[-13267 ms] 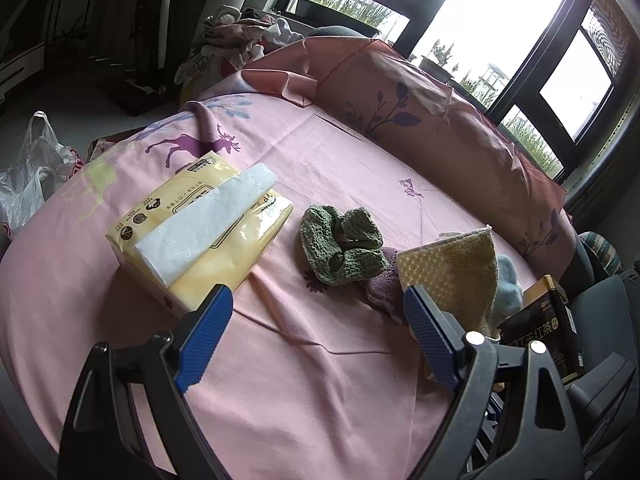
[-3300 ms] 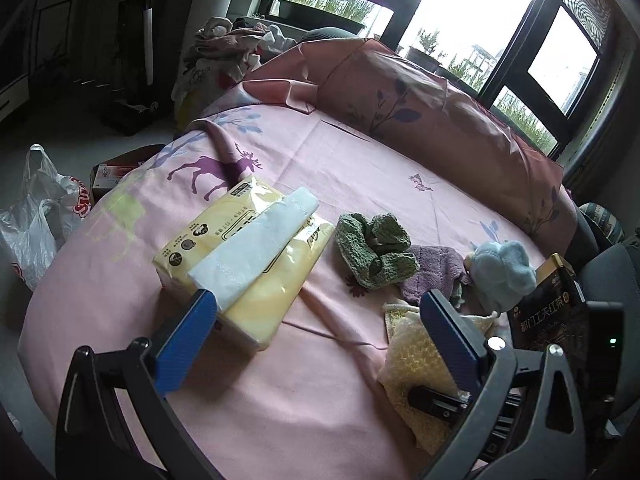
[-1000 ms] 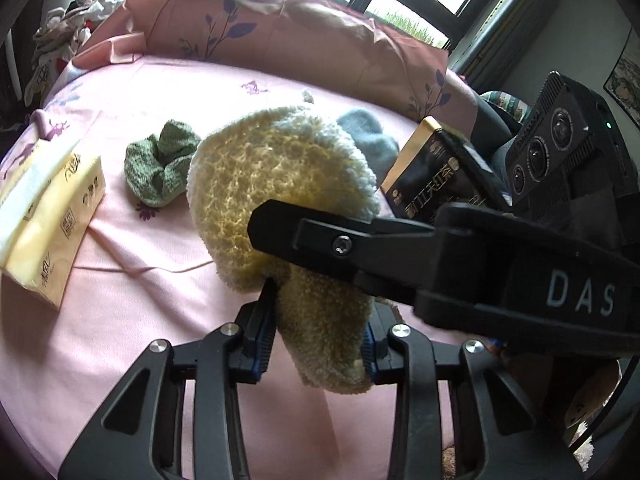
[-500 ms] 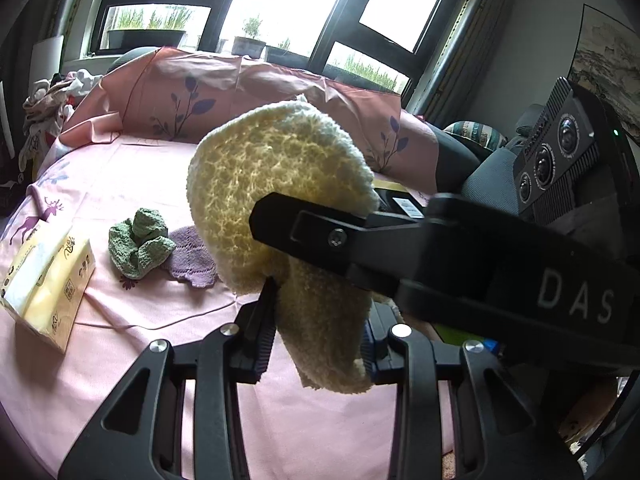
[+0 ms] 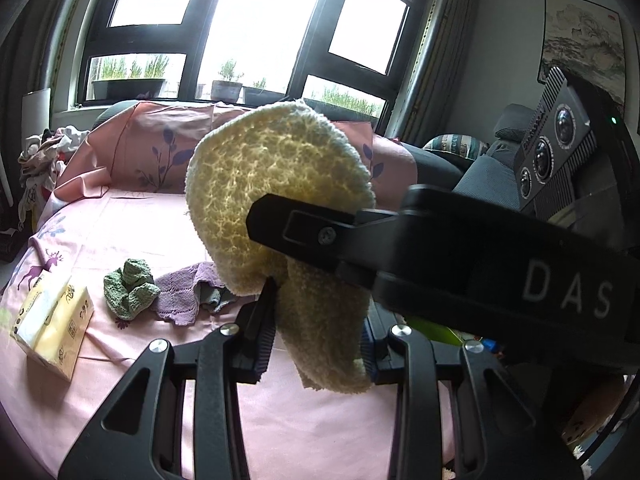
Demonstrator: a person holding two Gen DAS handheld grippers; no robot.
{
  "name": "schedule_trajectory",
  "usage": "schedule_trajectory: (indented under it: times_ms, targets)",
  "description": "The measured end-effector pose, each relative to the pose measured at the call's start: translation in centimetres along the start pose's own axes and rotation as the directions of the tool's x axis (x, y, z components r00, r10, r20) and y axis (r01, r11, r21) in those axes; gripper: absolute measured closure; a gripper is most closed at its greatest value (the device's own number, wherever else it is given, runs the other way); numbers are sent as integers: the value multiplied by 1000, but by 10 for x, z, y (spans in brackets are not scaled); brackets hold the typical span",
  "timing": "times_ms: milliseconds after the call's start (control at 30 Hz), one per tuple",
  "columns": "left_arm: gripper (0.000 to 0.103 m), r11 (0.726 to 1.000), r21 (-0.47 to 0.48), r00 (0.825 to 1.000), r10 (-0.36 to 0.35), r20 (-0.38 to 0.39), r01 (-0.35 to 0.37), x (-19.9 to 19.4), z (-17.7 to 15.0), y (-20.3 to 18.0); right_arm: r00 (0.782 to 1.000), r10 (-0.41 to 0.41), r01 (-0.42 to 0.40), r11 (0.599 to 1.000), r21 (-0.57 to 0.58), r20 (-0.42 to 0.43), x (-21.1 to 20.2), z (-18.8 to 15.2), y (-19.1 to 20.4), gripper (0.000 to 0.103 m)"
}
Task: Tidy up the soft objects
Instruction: 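Carry the cream knitted towel with the right gripper over the green box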
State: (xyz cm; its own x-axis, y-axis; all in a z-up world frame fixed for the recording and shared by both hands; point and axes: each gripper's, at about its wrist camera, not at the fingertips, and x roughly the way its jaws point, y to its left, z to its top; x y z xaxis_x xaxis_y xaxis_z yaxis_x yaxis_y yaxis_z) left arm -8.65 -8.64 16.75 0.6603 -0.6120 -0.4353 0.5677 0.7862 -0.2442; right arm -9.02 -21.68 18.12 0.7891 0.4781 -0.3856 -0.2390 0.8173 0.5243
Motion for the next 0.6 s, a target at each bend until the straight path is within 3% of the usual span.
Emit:
schedule_trajectory:
  times_ms: [300, 600]
  targets:
    - [70, 996, 71, 998, -52, 37, 49, 0, 6, -34, 996, -5, 4, 1000, 4, 91, -40, 2, -12, 49]
    - [70, 977, 167, 990, -141, 27, 135, 25, 12, -75, 977, -67, 54, 996, 71, 202, -78, 5, -41, 49]
